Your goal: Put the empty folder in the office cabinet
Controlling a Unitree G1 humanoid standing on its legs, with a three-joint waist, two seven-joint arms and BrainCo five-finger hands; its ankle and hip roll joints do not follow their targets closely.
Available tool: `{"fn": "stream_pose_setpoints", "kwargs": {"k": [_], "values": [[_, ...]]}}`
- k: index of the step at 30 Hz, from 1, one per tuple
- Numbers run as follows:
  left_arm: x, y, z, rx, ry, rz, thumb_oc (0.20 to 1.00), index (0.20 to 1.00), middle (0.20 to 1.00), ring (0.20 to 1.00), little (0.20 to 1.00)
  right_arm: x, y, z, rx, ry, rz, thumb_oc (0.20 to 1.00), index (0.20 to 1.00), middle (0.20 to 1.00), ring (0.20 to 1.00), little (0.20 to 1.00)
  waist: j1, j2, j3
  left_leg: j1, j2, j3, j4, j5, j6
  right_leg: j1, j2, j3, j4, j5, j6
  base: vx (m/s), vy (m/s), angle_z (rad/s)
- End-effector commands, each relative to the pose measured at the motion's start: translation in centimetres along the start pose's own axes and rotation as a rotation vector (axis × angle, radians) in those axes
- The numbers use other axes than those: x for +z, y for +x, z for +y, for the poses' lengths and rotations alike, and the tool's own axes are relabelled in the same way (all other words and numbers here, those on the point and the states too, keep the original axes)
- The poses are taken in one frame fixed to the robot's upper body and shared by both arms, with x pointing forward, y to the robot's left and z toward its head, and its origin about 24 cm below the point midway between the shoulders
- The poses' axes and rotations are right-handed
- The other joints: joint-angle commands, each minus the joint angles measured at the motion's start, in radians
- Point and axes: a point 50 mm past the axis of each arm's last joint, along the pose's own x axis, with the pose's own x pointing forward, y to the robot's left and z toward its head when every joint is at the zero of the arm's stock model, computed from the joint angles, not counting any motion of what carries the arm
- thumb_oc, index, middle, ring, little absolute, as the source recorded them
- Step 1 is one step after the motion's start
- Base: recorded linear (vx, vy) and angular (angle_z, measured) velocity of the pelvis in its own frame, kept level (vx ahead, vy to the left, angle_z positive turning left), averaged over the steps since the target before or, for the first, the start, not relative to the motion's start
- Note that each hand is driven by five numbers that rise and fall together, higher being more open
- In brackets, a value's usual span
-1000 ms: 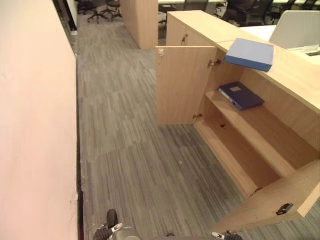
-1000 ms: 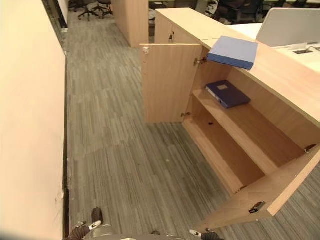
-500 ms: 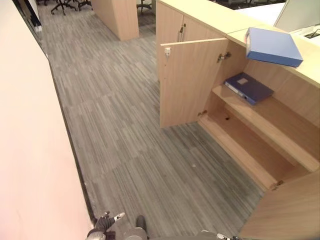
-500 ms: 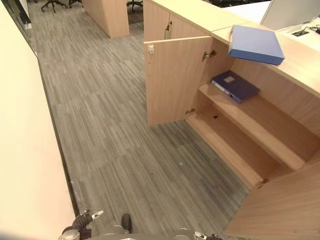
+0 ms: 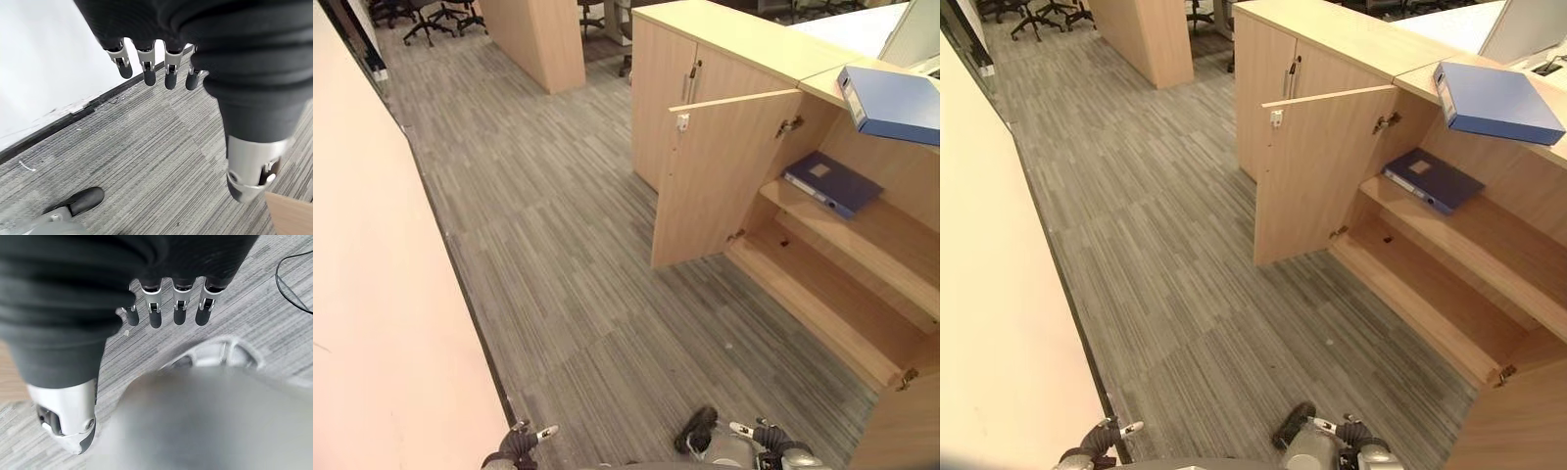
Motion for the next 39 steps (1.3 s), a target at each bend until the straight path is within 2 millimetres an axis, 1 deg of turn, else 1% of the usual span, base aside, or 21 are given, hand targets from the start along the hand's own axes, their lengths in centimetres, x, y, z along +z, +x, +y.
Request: {"fn": "stream_pose_setpoints", "kwargs": {"k": [1,5,6,7,8,9,10,11,12,13,14,15,16,18,21,23,24,28,31,38,39], "values": [[-1.1,-0.2,0.7,0.016,0.028,0.042,1.0,1.0,1.0,1.0,1.0,0.4,0.1,0.6,0.011,-0.032,-0.003,1.0,1.0,1.0,1.0,1.0,0.035,-0.038,0.017,-0.042,0.075,0.012,-0.007,0.011,-0.059,0.123,0.01,0.096,-0.259,0.204,0.045,0.15,-0.047,0.08],[-2.4,-0.5,0.5,0.006,0.033,0.091,1.0,1.0,1.0,1.0,1.0,-0.4,0.0,0.6,0.01,-0.012,0.013,1.0,1.0,1.0,1.0,1.0,0.025,-0.052,-0.002,-0.012,0.057,0.026,0.017,-0.047,-0.051,0.138,0.037,0.13,-0.259,0.185,0.021,0.3,-0.056,-0.12],[-2.6,-0.6,0.2,-0.001,0.022,0.102,1.0,1.0,1.0,1.0,1.0,-0.8,-0.1,0.5,0.005,0.011,0.02,1.0,1.0,1.0,1.0,1.0,0.011,-0.054,-0.009,0.002,0.07,0.033,0.063,-0.09,-0.051,0.143,0.067,0.155,-0.248,0.167,0.005,0.55,-0.152,-0.54],[-2.2,-0.4,-0.3,-0.028,0.058,0.088,1.0,1.0,1.0,1.0,1.0,-0.9,-0.1,0.2,-0.006,0.057,0.016,1.0,1.0,1.0,1.0,1.0,-0.02,-0.056,-0.016,0.007,0.102,0.057,0.144,-0.127,-0.07,0.153,0.102,0.172,-0.231,0.129,-0.023,0.43,-0.153,-0.47],[-2.2,-0.4,-0.3,-0.028,0.058,0.088,1.0,1.0,1.0,1.0,1.0,-0.9,-0.1,0.2,-0.007,0.057,0.016,1.0,1.0,1.0,1.0,1.0,-0.018,-0.054,-0.016,0.003,0.107,0.058,0.155,-0.133,-0.073,0.153,0.105,0.172,-0.23,0.125,-0.025,0.39,-0.253,-0.53],[-0.9,-0.1,-0.9,-0.057,0.1,0.043,1.0,1.0,1.0,1.0,1.0,-0.6,-0.1,0.3,-0.005,0.083,-0.002,1.0,1.0,1.0,1.0,1.0,-0.045,-0.057,-0.02,-0.026,0.203,0.103,0.333,-0.106,-0.13,0.177,0.145,0.188,-0.22,0.083,-0.062,0.34,-0.306,-0.41],[1.2,0.3,-1.5,-0.067,0.1,-0.035,1.0,1.0,1.0,1.0,1.0,-0.4,-0.1,0.4,-0.004,0.068,-0.01,1.0,1.0,1.0,1.0,1.0,-0.047,-0.066,-0.009,-0.059,0.268,0.123,0.507,-0.047,-0.173,0.21,0.169,0.199,-0.222,0.059,-0.087,0.33,-0.313,-0.47],[1.2,0.3,-1.5,-0.066,0.1,-0.036,1.0,1.0,1.0,1.0,1.0,-0.4,-0.1,0.4,-0.004,0.069,-0.011,1.0,1.0,1.0,1.0,1.0,-0.044,-0.063,-0.007,-0.065,0.278,0.123,0.524,-0.052,-0.178,0.21,0.176,0.2,-0.224,0.056,-0.091,0.21,-0.227,-0.81],[3.9,0.6,-2.1,-0.078,0.092,-0.136,1.0,1.0,1.0,1.0,1.0,-0.1,-0.1,0.3,-0.009,0.045,-0.017,1.0,1.0,1.0,1.0,1.0,-0.045,-0.068,0.008,-0.101,0.351,0.156,0.622,0.002,-0.207,0.238,0.204,0.208,-0.232,0.018,-0.118,0.06,-0.104,-1.25],[3.9,0.6,-2.1,-0.078,0.091,-0.137,1.0,1.0,1.0,1.0,1.0,-0.1,0.0,0.3,-0.009,0.045,-0.018,1.0,1.0,1.0,1.0,1.0,-0.042,-0.067,0.009,-0.103,0.357,0.157,0.63,0.001,-0.209,0.237,0.208,0.211,-0.232,0.015,-0.121,0.08,-0.085,-1.41],[5.1,0.6,-2.4,-0.088,0.075,-0.187,1.0,1.0,1.0,1.0,1.0,0.2,0.0,0.2,-0.013,0.043,-0.025,1.0,1.0,1.0,1.0,1.0,-0.04,-0.073,0.014,-0.127,0.39,0.174,0.633,-0.004,-0.203,0.246,0.21,0.216,-0.24,0.004,-0.126,0.03,-0.001,-1.31],[6.2,0.5,-2.8,-0.101,0.062,-0.231,1.0,1.0,1.0,1.0,1.0,0.4,0.0,0.1,-0.015,0.039,-0.034,1.0,1.0,1.0,1.0,1.0,-0.034,-0.083,0.018,-0.169,0.403,0.168,0.625,-0.032,-0.183,0.258,0.209,0.228,-0.256,0.001,-0.124,0.08,0.054,-0.82],[8.2,0.3,-3.2,-0.127,0.065,-0.315,1.0,1.0,1.0,1.0,1.0,0.9,0.0,0.1,-0.013,0.015,-0.053,1.0,1.0,1.0,1.0,1.0,-0.017,-0.093,0.02,-0.24,0.392,0.115,0.524,-0.065,-0.155,0.273,0.22,0.273,-0.286,0.005,-0.111,0.09,0.109,-0.79],[8.7,0.2,-3.1,-0.129,0.066,-0.34,1.0,1.0,1.0,1.0,1.0,0.9,0.0,0.2,-0.005,-0.005,-0.054,1.0,1.0,1.0,1.0,1.0,-0.004,-0.099,0.019,-0.257,0.368,0.09,0.45,-0.045,-0.153,0.268,0.22,0.298,-0.293,0.006,-0.102,0.07,0.11,-1.1],[9.8,-0.1,-3.2,-0.151,0.091,-0.402,1.0,1.0,1.0,1.0,1.0,1.0,0.0,0.4,0.013,-0.063,-0.061,1.0,1.0,1.0,1.0,1.0,0.038,-0.085,0.019,-0.294,0.354,-0.103,0.192,0.094,-0.185,0.281,0.244,0.405,-0.303,-0.009,-0.088,0.17,0.158,-1.22],[10.4,-0.5,-3.8,-0.186,0.141,-0.437,1.0,1.0,1.0,1.0,1.0,1.1,0.1,0.5,0.016,-0.079,-0.059,1.0,1.0,1.0,1.0,1.0,0.042,-0.076,0.027,-0.281,0.335,-0.183,0.147,0.11,-0.182,0.295,0.253,0.462,-0.293,-0.014,-0.083,0.21,0.155,-1.34],[10.9,-0.8,-4.2,-0.221,0.185,-0.471,1.0,1.0,1.0,1.0,1.0,1.1,0.1,0.3,0.013,-0.075,-0.06,1.0,1.0,1.0,1.0,1.0,0.028,-0.065,0.022,-0.262,0.33,-0.183,0.122,0.109,-0.188,0.3,0.251,0.474,-0.289,-0.017,-0.079,0.19,0.218,-1.18],[11.4,-1.7,-4.3,-0.287,0.26,-0.526,1.0,1.0,1.0,1.0,1.0,0.5,0.0,0.2,0.018,-0.07,-0.042,1.0,1.0,1.0,1.0,1.0,0.019,-0.047,-0.008,-0.219,0.278,-0.181,0.095,0.091,-0.166,0.311,0.226,0.524,-0.27,-0.021,-0.066,0.2,0.256,-0.72],[11.1,-1.9,-4.5,-0.31,0.274,-0.52,1.0,1.0,1.0,1.0,1.0,-0.2,-0.1,0.4,0.027,-0.083,-0.009,1.0,1.0,1.0,1.0,1.0,0.005,-0.039,-0.021,-0.185,0.227,-0.138,0.078,0.073,-0.128,0.3,0.191,0.558,-0.218,-0.031,-0.044,0.18,0.296,-0.22],[11.4,-2.2,-4.1,-0.321,0.247,-0.538,1.0,1.0,1.0,1.0,1.0,-0.1,-0.1,0.5,0.037,-0.09,-0.007,1.0,1.0,1.0,1.0,1.0,0.002,-0.031,-0.021,-0.163,0.171,-0.12,0.056,0.05,-0.076,0.264,0.151,0.594,-0.154,-0.03,-0.011,0.08,0.169,-0.25],[11.3,-2.2,-4.3,-0.327,0.222,-0.53,1.0,1.0,1.0,1.0,1.0,-0.2,-0.1,0.8,0.045,-0.094,-0.003,1.0,1.0,1.0,1.0,1.0,0.0,-0.027,-0.023,-0.155,0.148,-0.106,0.041,0.044,-0.056,0.25,0.132,0.598,-0.131,-0.021,0.005,0.08,0.223,-0.11]]}}
